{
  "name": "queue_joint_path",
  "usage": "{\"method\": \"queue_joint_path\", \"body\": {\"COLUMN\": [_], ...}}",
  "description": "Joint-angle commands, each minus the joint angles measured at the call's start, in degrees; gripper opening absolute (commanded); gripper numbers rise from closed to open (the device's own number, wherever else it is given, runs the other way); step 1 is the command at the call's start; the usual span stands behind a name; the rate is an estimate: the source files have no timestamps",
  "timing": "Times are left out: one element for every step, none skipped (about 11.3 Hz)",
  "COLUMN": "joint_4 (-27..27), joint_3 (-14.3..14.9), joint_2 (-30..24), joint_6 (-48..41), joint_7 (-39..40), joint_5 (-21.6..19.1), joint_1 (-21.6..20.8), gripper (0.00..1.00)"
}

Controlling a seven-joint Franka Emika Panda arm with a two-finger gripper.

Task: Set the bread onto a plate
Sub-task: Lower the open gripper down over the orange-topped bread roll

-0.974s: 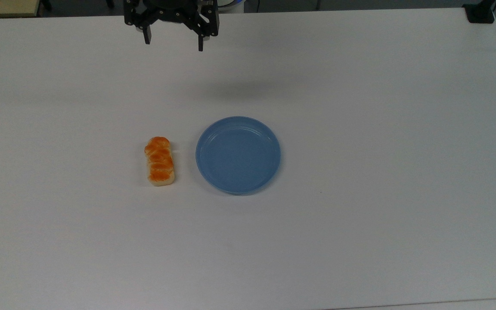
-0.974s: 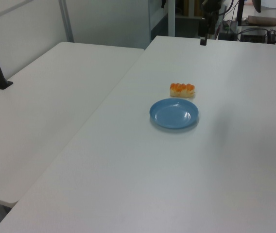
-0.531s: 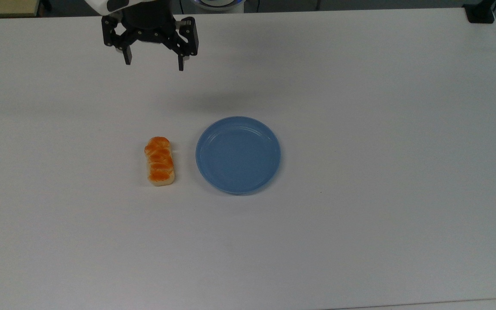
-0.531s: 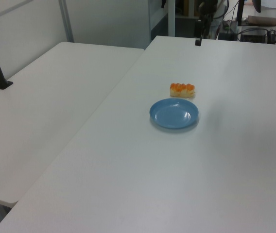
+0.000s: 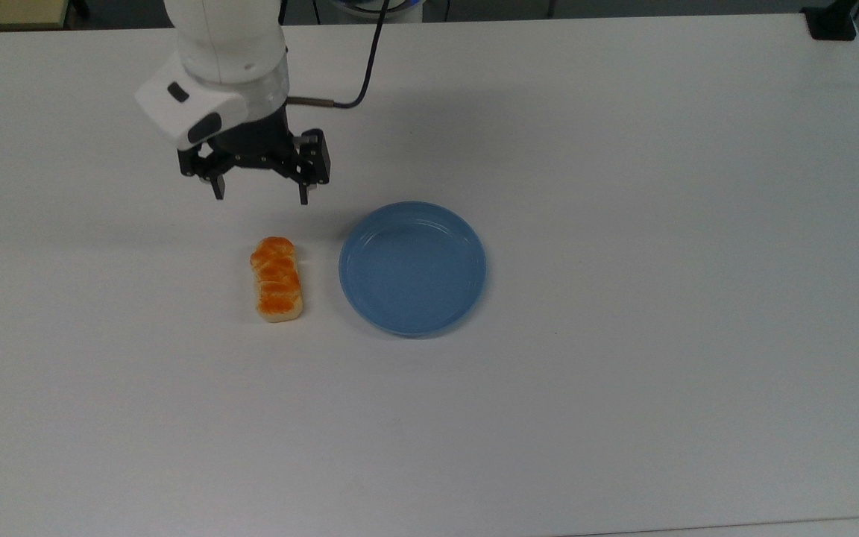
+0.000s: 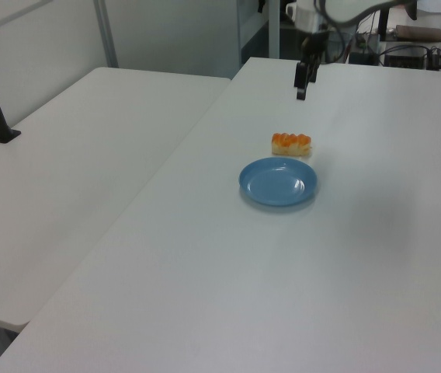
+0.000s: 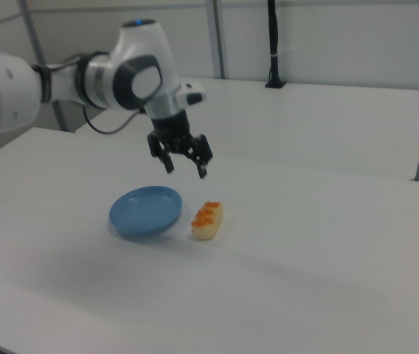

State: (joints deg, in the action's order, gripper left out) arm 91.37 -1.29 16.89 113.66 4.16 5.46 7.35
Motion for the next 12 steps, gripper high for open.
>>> {"method": "queue_joint_path", "body": {"joint_4": [0.39,0.39,0.31,0.3,0.3,0.3,0.39,0.39,0.65,0.83,0.92,1.27], "joint_3": [0.24,0.24,0.24,0.24,0.24,0.24,0.15,0.24,0.15,0.24,0.24,0.15], "joint_2": [6.2,7.62,9.46,10.43,11.57,12.72,13.25,13.52,13.61,13.69,13.69,13.78], "joint_6": [9.43,11.47,13.23,14.29,15.87,16.67,16.76,16.77,16.68,16.68,16.68,16.68], "joint_7": [0.85,0.76,0.76,0.76,0.76,0.85,0.85,0.94,1.11,1.55,1.64,1.64], "joint_5": [-0.72,-0.81,-0.72,-0.81,-0.72,-0.63,-0.63,-0.63,-0.54,-0.28,-0.11,-0.1], "joint_1": [0.12,0.12,0.21,0.39,0.47,0.48,0.48,0.56,0.82,1.0,1.52,1.62], "gripper": [1.0,1.0,1.0,1.0,1.0,0.97,0.96,0.88,0.81,0.77,0.77,0.75]}}
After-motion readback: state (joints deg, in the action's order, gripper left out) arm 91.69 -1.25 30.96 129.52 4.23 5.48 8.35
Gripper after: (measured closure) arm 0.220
